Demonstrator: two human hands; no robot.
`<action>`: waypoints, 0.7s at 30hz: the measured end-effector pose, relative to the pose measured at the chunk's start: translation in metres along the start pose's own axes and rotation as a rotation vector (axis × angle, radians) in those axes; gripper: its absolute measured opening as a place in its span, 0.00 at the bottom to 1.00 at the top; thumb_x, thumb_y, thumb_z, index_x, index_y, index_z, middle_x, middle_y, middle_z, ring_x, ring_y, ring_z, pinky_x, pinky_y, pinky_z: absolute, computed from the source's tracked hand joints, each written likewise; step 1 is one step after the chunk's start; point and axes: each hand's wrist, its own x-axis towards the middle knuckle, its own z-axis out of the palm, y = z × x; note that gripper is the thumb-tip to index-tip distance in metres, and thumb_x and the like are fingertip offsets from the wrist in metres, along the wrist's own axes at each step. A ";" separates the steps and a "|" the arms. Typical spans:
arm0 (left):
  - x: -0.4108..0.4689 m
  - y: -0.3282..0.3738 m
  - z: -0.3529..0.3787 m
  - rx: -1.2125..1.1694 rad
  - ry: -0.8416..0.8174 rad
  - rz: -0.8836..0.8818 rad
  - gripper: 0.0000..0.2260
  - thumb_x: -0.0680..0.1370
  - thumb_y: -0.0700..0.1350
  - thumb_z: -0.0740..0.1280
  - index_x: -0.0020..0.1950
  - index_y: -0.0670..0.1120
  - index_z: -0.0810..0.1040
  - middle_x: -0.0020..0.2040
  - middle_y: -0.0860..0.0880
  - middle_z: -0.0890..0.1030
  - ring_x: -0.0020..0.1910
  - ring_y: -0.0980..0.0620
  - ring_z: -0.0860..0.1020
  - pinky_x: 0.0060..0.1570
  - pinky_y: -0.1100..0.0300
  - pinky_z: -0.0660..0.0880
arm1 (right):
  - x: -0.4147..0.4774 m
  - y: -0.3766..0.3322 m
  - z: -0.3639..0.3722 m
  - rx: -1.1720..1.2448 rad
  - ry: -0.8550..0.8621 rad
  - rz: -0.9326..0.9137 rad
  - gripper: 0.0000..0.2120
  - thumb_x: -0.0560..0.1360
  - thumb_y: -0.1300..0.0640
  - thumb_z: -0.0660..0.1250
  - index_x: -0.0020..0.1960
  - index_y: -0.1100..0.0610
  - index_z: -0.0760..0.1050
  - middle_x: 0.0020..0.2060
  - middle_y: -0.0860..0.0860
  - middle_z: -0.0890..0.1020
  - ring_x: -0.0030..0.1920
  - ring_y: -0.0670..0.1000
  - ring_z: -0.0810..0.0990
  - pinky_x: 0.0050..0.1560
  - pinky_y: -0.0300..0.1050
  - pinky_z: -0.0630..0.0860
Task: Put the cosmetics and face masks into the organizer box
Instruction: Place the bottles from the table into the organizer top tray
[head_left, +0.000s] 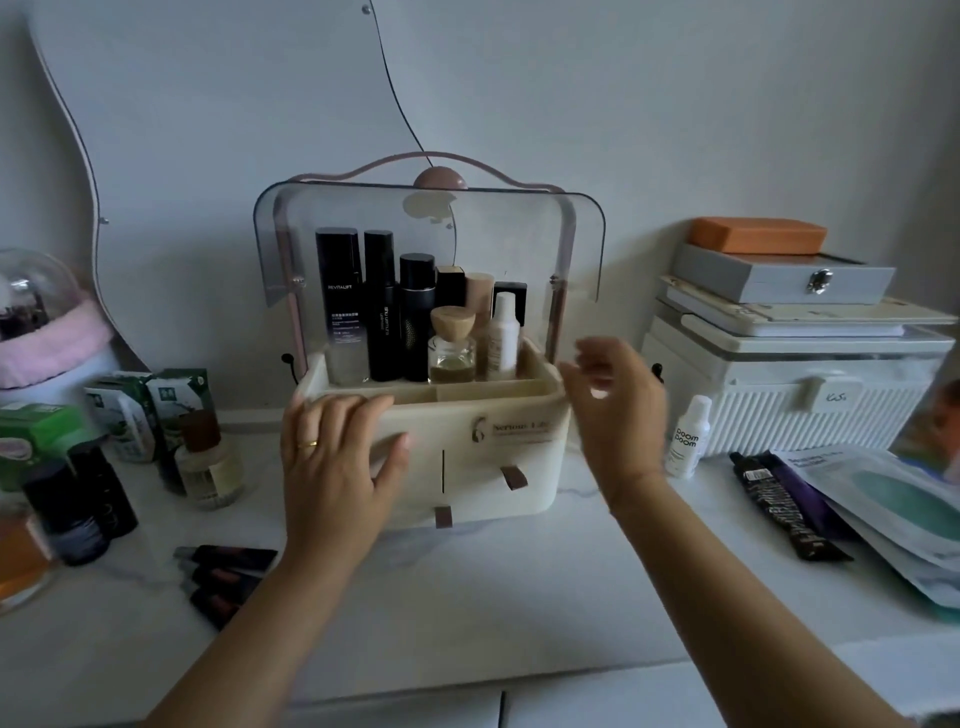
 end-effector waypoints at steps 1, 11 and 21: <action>0.000 0.000 0.001 0.002 0.012 0.006 0.17 0.77 0.54 0.60 0.59 0.45 0.76 0.50 0.45 0.77 0.56 0.43 0.71 0.73 0.49 0.52 | -0.005 0.016 -0.010 -0.003 0.076 0.031 0.10 0.72 0.56 0.71 0.52 0.56 0.76 0.44 0.50 0.80 0.44 0.49 0.79 0.46 0.42 0.76; -0.002 0.003 0.005 0.026 0.000 -0.026 0.20 0.77 0.55 0.58 0.60 0.43 0.75 0.51 0.42 0.76 0.57 0.40 0.71 0.73 0.46 0.52 | 0.016 0.135 -0.052 -0.219 -0.034 0.561 0.16 0.69 0.52 0.72 0.52 0.58 0.73 0.49 0.57 0.80 0.44 0.55 0.76 0.43 0.47 0.73; -0.002 0.004 0.006 0.020 0.023 -0.028 0.19 0.77 0.55 0.59 0.59 0.44 0.76 0.51 0.43 0.77 0.57 0.41 0.70 0.73 0.45 0.54 | 0.003 0.038 -0.065 0.058 0.144 0.215 0.10 0.69 0.50 0.73 0.47 0.50 0.76 0.42 0.45 0.82 0.44 0.46 0.82 0.44 0.42 0.78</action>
